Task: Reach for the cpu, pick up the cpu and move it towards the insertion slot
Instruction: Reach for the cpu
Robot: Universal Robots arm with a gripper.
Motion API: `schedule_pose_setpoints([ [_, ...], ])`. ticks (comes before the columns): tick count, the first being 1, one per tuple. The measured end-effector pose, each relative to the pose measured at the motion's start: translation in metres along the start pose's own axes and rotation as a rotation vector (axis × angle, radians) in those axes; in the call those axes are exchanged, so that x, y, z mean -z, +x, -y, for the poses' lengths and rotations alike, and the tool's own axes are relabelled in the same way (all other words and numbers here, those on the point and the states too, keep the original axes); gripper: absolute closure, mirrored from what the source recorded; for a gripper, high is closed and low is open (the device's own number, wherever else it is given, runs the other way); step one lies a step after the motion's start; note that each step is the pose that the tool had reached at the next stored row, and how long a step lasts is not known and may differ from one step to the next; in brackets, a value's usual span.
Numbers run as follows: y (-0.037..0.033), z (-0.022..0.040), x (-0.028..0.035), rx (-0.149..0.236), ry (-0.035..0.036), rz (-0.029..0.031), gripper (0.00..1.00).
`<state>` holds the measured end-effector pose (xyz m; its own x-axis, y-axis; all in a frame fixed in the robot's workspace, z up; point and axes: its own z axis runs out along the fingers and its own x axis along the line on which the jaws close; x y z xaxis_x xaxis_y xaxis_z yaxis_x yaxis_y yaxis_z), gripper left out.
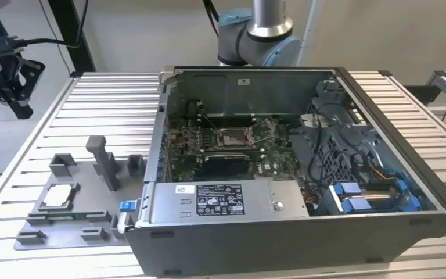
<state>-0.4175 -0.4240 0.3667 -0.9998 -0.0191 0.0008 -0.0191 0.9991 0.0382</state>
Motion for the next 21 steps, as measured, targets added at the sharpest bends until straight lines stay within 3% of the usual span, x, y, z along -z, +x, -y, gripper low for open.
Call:
schedule_pose_setpoints([
  [10, -0.0018, 0.0061, -0.0106, 0.0, 0.0, -0.0001, 1.0],
  [21, -0.003, 0.0067, -0.0121, 0.0, 0.0, 0.0, 1.0],
])
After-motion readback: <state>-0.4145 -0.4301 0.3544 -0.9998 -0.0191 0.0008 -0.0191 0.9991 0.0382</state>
